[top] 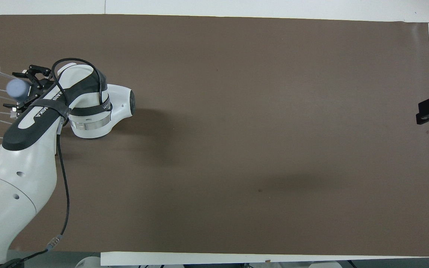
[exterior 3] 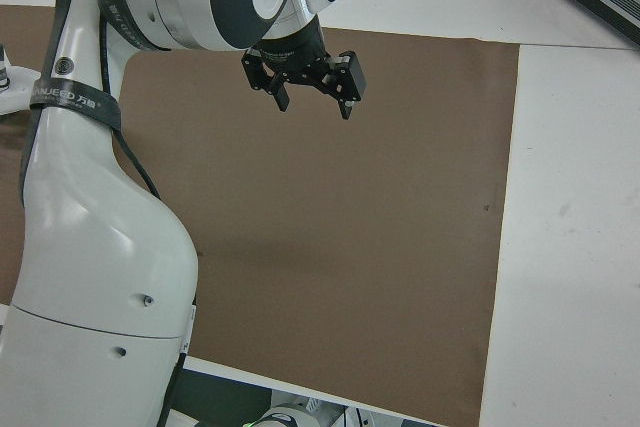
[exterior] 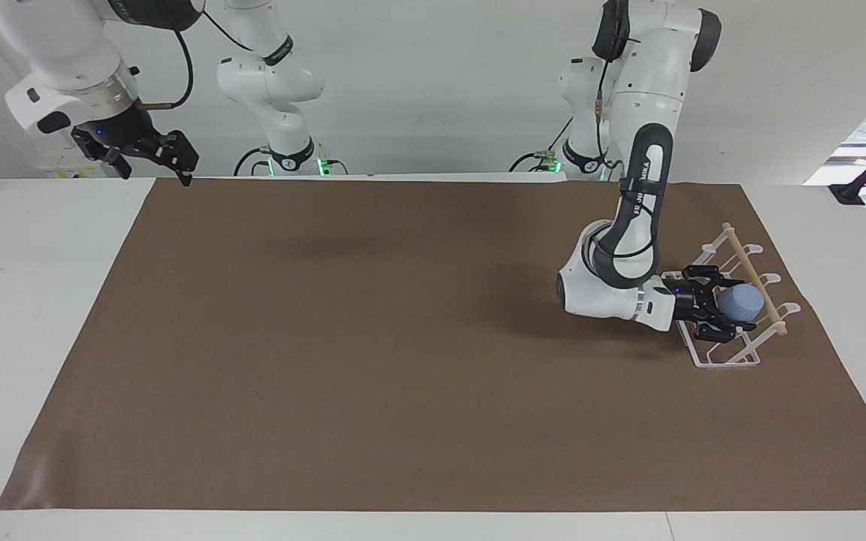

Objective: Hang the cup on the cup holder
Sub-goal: 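Release the cup and withdraw the left gripper from the rack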

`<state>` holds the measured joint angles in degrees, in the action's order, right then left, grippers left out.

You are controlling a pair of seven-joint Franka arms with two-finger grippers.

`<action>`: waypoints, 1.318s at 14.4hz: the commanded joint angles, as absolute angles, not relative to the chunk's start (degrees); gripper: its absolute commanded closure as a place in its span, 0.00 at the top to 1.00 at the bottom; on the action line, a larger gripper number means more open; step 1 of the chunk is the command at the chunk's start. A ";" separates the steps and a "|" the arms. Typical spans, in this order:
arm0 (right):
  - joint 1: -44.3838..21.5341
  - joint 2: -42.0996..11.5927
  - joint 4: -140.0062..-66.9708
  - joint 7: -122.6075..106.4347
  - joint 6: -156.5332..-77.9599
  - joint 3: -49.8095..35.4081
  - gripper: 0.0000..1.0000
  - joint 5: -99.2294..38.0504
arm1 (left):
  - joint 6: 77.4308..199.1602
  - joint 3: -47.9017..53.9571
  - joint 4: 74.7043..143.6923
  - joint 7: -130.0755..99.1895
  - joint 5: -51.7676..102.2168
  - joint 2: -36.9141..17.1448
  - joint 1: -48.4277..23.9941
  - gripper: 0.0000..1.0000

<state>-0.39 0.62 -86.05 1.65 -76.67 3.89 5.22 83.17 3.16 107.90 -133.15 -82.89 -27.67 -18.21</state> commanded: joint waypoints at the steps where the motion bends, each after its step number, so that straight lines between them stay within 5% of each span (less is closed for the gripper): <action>1: -0.79 2.02 -87.89 0.09 -76.64 5.27 0.99 4.66 | 83.93 3.52 105.56 -134.03 -78.24 -24.18 -18.36 1.00; 6: -0.88 2.11 -88.07 -0.53 -75.32 5.80 0.99 4.39 | 84.11 3.69 105.38 -129.92 -76.30 -19.26 -18.46 0.99; 14: -0.44 2.46 -88.42 -0.53 -75.32 5.63 0.99 4.22 | 97.45 3.16 105.73 -91.71 -51.44 -0.89 -12.66 1.00; 19: -0.53 2.46 -88.42 -0.53 -75.32 5.63 0.99 4.22 | 101.33 3.08 101.00 -63.61 -34.66 0.18 -10.46 1.00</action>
<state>-0.46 1.11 -86.92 0.53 -75.30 5.34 5.19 99.60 2.94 103.20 -74.20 -39.88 0.44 -10.79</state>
